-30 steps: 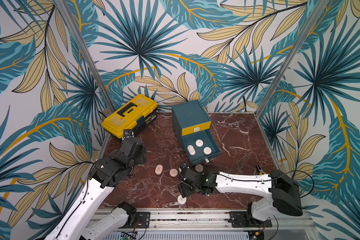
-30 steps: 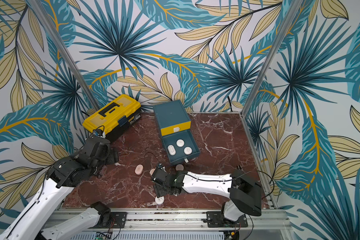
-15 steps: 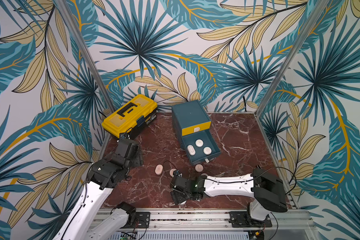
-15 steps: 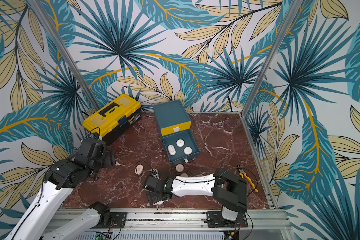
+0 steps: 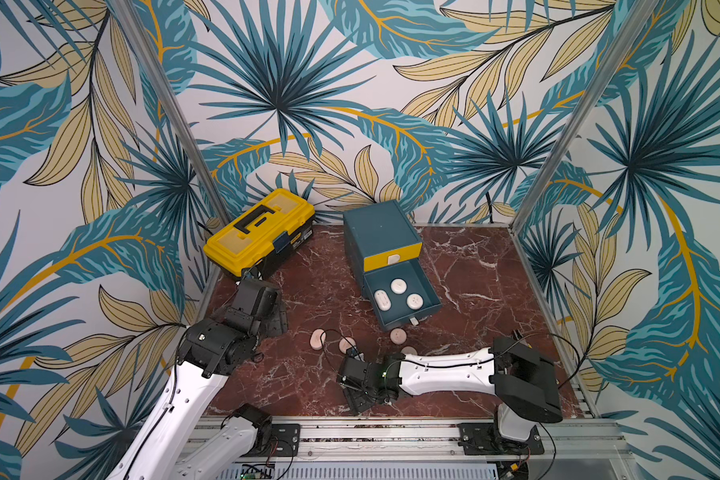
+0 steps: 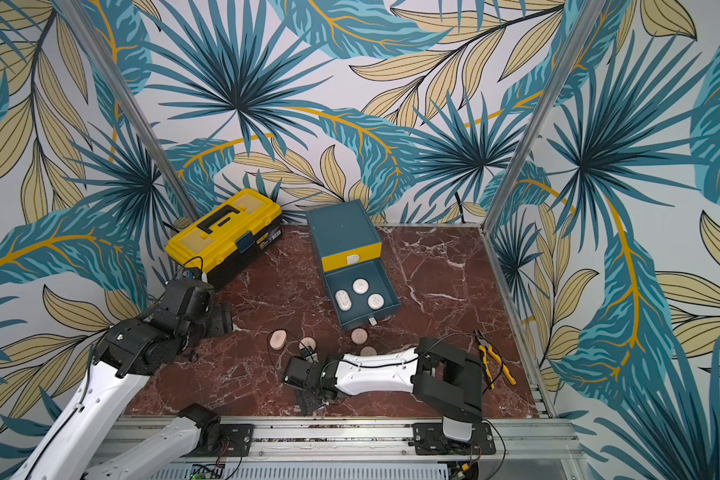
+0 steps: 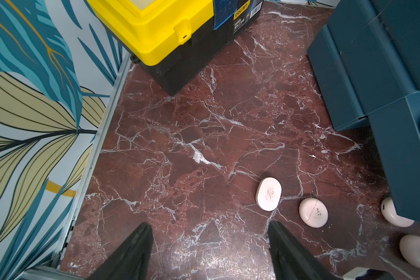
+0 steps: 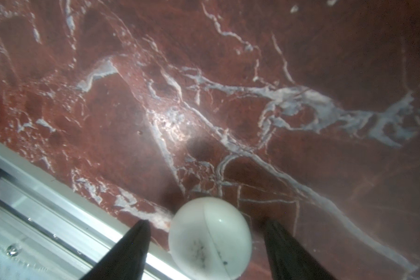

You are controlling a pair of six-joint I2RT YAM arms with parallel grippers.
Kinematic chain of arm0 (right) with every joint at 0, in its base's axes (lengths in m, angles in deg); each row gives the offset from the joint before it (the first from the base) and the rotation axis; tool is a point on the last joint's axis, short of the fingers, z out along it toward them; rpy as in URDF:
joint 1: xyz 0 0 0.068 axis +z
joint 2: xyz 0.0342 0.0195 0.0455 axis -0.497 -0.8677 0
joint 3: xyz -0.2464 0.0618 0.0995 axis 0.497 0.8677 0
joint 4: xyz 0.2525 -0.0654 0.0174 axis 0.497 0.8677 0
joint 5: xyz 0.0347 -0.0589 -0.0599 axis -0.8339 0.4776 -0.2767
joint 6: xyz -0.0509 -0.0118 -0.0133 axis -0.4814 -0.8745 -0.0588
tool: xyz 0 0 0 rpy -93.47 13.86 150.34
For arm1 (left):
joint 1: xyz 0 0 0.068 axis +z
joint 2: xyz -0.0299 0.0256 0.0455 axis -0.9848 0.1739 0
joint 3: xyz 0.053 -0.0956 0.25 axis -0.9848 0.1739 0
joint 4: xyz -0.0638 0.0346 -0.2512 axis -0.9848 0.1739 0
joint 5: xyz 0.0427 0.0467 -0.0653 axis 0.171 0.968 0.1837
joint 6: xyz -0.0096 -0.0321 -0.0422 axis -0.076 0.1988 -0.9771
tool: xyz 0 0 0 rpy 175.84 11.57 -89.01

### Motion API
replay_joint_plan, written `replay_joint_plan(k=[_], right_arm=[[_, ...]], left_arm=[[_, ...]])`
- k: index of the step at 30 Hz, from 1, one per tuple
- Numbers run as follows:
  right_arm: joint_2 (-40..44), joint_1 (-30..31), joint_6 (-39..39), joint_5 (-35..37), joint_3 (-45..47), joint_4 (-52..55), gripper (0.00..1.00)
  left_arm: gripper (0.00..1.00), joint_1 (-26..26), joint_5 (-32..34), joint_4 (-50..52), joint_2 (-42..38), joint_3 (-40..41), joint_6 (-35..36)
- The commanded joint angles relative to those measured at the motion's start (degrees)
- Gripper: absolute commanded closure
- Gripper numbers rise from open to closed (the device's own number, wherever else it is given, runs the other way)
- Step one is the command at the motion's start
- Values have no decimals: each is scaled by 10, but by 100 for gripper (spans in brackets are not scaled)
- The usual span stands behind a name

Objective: Put the bluetooth earphones in the drawer according to color
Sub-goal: Pick up the Bluetooth earphone from the center of the board.

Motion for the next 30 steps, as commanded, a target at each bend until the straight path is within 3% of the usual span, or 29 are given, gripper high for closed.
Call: replay_joint_plan(k=[1, 21, 30], right_arm=[[-16, 4, 5, 2, -11, 30, 23], [-40, 13, 3, 36, -41, 106, 39], [9, 18, -21, 75, -56, 122, 47]], left_arm=[[20, 5, -5, -9, 0, 12, 9], [20, 7, -10, -17, -5, 32, 8], [20, 8, -11, -15, -8, 30, 10]])
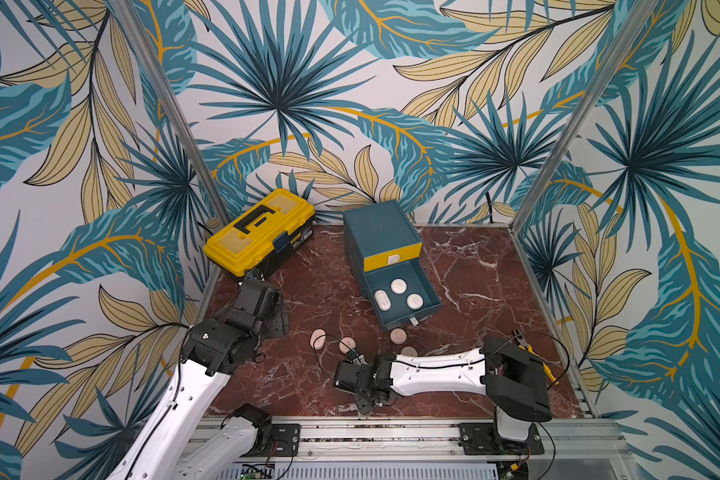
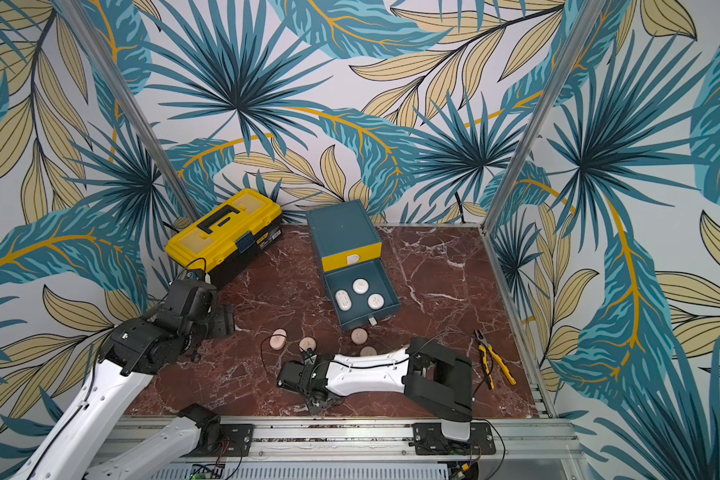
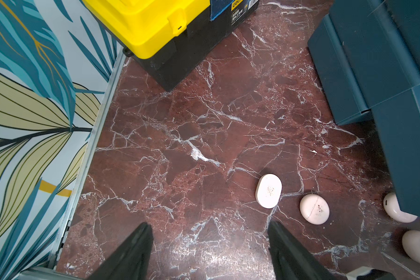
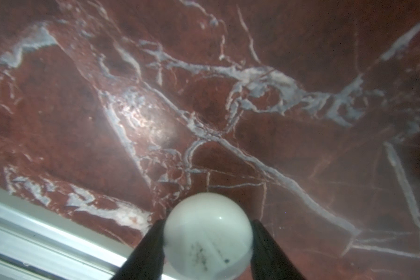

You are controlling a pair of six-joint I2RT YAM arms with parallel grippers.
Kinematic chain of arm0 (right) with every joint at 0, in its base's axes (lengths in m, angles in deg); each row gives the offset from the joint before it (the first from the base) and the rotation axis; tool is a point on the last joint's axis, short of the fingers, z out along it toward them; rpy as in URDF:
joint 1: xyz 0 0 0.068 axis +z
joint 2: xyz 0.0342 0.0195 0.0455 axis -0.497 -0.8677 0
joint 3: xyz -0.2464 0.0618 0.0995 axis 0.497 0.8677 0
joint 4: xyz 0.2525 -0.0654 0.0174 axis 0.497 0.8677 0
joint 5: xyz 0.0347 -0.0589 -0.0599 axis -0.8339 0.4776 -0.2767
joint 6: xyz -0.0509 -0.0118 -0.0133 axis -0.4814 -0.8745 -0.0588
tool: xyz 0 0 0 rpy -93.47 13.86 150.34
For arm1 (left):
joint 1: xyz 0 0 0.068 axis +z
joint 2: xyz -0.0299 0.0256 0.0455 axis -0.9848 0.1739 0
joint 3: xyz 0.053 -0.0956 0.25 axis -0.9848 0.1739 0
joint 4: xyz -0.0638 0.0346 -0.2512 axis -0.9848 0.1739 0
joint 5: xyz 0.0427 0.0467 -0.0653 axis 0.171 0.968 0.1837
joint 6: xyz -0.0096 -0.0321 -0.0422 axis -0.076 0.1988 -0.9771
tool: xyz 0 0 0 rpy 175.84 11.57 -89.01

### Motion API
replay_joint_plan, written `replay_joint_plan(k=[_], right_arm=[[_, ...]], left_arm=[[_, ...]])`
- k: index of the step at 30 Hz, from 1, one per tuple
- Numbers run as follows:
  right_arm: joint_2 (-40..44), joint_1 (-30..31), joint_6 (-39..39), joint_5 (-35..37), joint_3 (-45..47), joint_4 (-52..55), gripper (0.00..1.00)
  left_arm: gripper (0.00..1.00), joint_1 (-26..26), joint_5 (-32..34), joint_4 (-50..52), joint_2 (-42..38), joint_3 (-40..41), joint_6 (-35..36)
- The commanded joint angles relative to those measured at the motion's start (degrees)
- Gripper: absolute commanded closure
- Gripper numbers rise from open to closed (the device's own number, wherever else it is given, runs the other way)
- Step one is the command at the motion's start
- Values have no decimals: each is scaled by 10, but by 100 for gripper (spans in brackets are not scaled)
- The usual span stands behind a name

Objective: Put the bluetooth earphones in the drawer according to color
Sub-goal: Pick up the Bluetooth earphone from the center of the board, then place the bluetooth earphone in the drawer.

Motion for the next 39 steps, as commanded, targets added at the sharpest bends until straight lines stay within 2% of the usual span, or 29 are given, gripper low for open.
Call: replay_joint_plan(k=[1, 10, 14, 17, 22, 29, 39], right_arm=[[44, 4, -17, 31, -10, 24, 47], [195, -7, -57, 88, -7, 30, 47], [260, -56, -85, 112, -17, 42, 47], [276, -113, -121, 118, -35, 47, 47], [260, -215, -180, 121, -75, 40, 47], [203, -347, -220, 75, -86, -23, 47], [94, -426, -237, 40, -134, -48, 47]], left_arm=[[21, 5, -2, -6, -8, 15, 4], [21, 6, -8, -14, -9, 20, 3], [20, 5, -14, -18, -7, 19, 3], [21, 5, -19, -20, -5, 20, 1], [21, 5, -31, -26, -2, 21, 0], [21, 5, -51, -28, 7, 23, -2], [21, 5, -48, -30, 9, 16, 5]])
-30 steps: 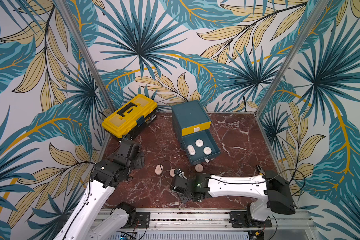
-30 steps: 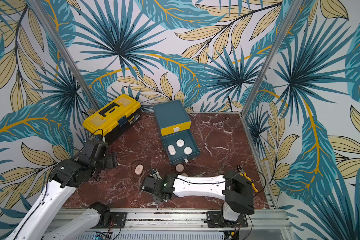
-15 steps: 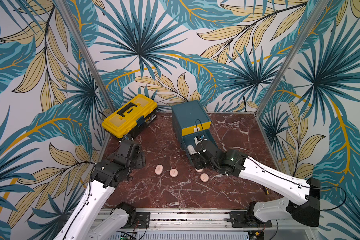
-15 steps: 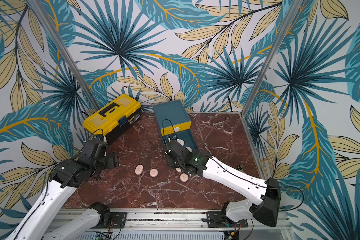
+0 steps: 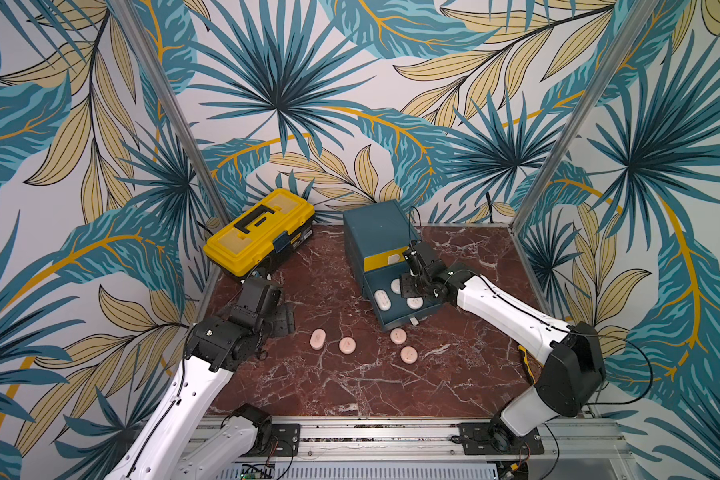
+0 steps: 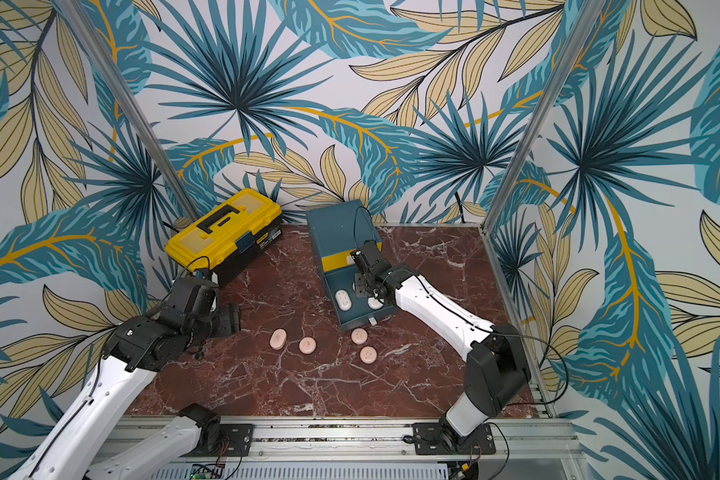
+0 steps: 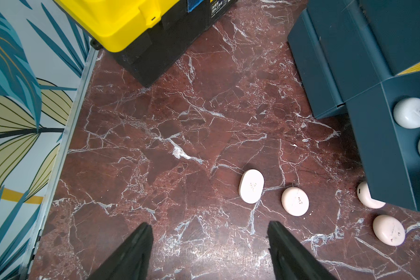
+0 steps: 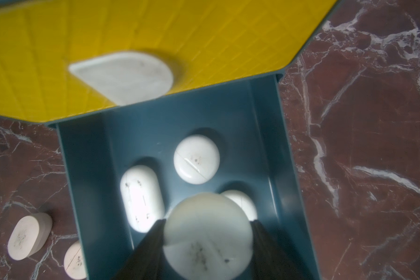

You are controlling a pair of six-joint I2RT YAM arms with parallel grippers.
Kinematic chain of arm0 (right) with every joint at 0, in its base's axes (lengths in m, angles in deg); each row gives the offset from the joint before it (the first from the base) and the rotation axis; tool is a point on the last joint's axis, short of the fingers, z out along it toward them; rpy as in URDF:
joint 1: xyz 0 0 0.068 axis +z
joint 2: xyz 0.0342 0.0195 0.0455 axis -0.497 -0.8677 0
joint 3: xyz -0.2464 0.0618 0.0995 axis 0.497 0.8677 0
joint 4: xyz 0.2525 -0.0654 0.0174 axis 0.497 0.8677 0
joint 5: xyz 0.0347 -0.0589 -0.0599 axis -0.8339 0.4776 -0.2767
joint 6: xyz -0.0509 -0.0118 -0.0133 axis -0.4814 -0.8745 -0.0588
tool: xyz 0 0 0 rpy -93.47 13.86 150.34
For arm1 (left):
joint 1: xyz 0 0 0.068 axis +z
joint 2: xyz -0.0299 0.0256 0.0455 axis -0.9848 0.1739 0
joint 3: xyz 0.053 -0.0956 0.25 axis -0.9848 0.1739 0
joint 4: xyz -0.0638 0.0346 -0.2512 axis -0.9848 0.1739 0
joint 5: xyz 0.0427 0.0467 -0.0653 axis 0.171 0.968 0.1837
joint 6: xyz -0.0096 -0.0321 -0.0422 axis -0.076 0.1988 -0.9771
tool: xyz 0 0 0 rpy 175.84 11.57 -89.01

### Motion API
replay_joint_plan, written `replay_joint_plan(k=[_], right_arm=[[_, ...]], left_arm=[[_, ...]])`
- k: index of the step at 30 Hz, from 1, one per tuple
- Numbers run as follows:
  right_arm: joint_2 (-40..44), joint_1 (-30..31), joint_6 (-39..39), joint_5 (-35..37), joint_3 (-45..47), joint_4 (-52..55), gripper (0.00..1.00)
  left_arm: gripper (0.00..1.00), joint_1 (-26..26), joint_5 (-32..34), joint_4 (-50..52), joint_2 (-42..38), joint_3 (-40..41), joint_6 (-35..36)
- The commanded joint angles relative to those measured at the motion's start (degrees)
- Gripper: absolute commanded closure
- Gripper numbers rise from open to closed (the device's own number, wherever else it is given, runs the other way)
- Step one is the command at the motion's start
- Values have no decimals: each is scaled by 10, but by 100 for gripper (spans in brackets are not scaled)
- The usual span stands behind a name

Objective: Put the bluetooth earphones in the drawer according to color
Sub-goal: Place the bluetooth earphone in the drawer.

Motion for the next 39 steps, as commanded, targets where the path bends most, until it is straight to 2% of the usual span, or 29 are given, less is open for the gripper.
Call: replay_joint_plan(k=[1, 20, 39], right_arm=[[-29, -16, -15, -15, -22, -12, 47], [-71, -41, -6, -18, -5, -5, 47], [-95, -42, 0, -3, -9, 12, 42]], left_arm=[[21, 4, 1, -7, 0, 10, 6], [21, 4, 1, -12, 7, 13, 9], [21, 4, 1, -16, 8, 19, 9]])
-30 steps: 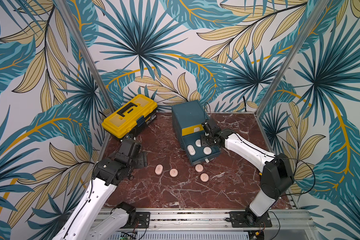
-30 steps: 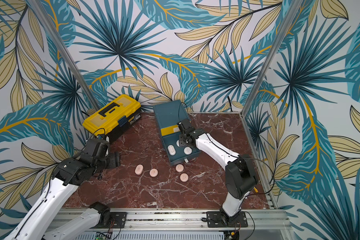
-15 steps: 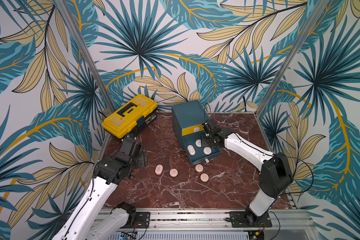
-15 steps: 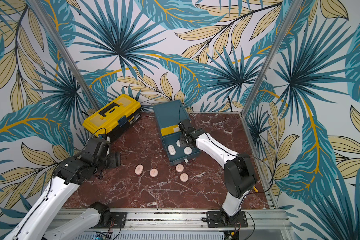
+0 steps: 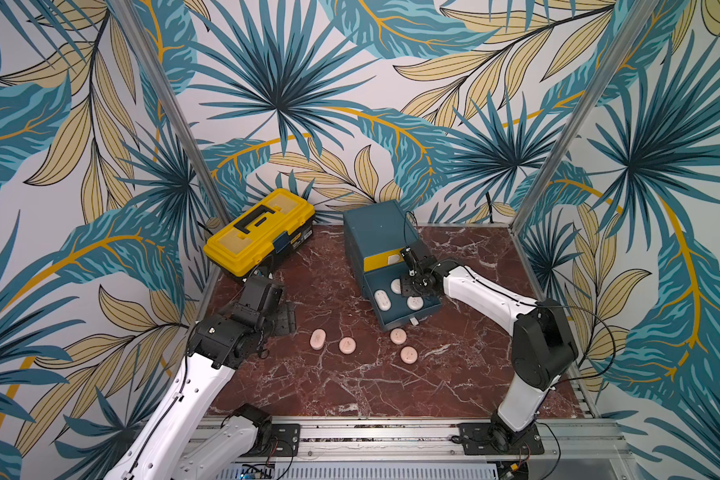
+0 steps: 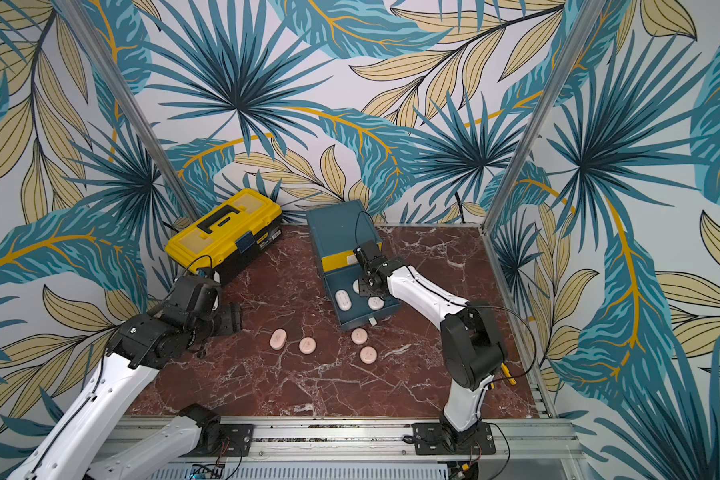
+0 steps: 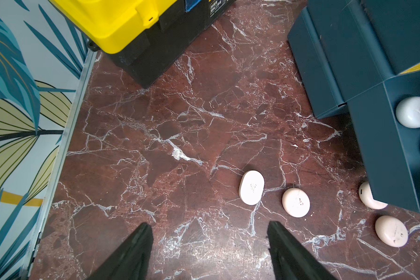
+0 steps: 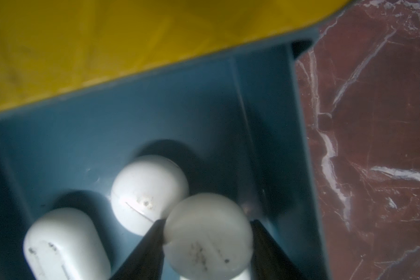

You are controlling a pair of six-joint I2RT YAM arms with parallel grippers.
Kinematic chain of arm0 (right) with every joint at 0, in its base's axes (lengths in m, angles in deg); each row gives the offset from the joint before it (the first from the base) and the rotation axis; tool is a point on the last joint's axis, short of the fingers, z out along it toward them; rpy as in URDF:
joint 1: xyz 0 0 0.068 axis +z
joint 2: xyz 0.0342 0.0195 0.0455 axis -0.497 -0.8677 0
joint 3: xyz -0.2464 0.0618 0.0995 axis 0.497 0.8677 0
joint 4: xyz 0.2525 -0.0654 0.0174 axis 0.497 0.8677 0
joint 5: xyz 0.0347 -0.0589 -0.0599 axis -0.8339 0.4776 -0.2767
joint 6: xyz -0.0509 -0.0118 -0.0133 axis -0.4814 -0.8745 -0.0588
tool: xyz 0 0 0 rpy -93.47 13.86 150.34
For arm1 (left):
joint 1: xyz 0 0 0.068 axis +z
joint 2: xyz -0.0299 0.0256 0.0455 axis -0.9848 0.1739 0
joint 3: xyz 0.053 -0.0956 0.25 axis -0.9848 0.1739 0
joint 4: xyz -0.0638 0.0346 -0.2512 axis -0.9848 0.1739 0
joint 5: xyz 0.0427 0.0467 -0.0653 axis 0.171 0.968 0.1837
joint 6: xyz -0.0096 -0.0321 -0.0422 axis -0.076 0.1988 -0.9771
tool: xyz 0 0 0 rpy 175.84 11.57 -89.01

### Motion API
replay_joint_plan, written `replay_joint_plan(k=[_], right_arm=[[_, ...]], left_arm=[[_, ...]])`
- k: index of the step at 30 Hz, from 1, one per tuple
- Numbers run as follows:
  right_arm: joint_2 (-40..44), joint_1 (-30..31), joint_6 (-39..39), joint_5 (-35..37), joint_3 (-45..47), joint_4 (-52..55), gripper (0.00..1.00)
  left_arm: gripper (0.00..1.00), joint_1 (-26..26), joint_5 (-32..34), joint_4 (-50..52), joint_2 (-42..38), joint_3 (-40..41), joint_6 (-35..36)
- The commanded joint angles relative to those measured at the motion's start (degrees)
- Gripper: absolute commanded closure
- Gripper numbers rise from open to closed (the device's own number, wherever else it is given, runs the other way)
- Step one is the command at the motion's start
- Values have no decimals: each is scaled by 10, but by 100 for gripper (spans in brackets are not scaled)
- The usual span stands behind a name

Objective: Put the bluetooth earphones in the drawer according to color
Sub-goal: Place the bluetooth earphone in the drawer, then close the drawer of the storage box.

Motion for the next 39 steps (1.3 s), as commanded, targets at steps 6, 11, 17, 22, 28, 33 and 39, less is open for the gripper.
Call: replay_joint_plan(k=[6, 11, 17, 22, 28, 33, 39], right_arm=[[-9, -4, 6, 12, 3, 16, 37], [-1, -5, 4, 14, 1, 16, 33], [87, -4, -9, -6, 22, -16, 32], [204, -2, -12, -39, 59, -53, 31], [320, 4, 60, -79, 163, -88, 73], [397, 25, 155, -115, 285, -157, 95], [440, 57, 204, -115, 370, -182, 97]], left_arm=[[20, 4, 2, -6, 0, 19, 4], [21, 4, 3, -6, -1, 18, 4], [21, 4, -7, -9, 1, 11, 10], [25, 0, -40, -31, 19, -18, 27], [60, -64, -86, -95, 132, -159, 76], [83, -85, -153, -159, 299, -344, 111], [100, -82, -245, -160, 533, -598, 114]])
